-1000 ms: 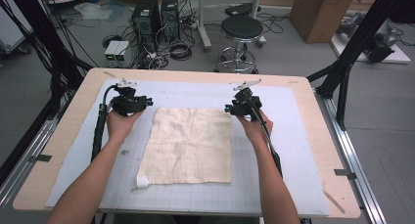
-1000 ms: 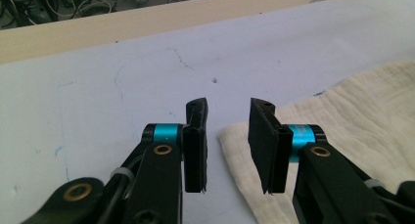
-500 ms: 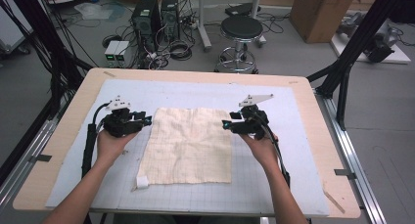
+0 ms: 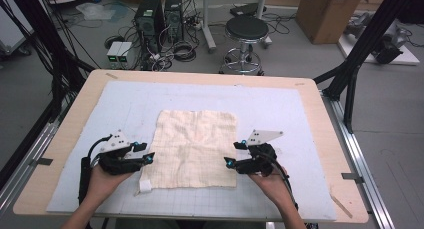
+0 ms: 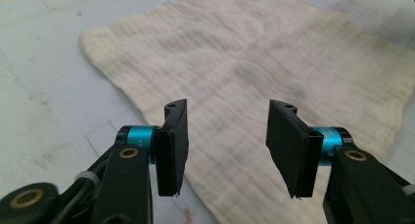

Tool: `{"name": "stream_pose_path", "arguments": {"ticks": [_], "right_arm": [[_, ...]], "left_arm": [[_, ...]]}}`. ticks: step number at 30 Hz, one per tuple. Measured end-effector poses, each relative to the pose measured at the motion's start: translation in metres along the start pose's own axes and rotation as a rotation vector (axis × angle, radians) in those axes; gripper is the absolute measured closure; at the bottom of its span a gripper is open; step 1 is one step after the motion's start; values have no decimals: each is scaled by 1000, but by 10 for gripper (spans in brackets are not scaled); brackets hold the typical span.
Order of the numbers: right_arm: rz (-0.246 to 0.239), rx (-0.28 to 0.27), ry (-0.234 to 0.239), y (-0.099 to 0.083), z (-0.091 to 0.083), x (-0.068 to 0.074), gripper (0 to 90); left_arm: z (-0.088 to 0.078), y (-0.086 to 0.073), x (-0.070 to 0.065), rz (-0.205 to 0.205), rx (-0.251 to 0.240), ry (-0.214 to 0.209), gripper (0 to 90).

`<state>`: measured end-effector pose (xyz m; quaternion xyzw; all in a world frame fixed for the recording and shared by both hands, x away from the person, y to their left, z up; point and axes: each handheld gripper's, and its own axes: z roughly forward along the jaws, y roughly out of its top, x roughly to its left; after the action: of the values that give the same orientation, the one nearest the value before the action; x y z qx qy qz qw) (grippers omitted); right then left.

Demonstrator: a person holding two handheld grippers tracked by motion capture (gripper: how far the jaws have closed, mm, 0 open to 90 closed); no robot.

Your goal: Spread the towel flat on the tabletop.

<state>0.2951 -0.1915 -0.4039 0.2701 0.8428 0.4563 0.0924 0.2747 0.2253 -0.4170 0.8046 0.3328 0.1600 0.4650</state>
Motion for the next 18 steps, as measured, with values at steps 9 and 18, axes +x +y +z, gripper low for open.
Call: {"name": "stream_pose_path", "arguments": {"ticks": [9,18], "right_arm": [[-67,30,26,-24,2,21,426],[-85,107,67,-39,3,27,562]], "left_arm": [[-7,-20,-14,37,41,-80,535],[-2,-30,-18,61,137,-115,584]]}}
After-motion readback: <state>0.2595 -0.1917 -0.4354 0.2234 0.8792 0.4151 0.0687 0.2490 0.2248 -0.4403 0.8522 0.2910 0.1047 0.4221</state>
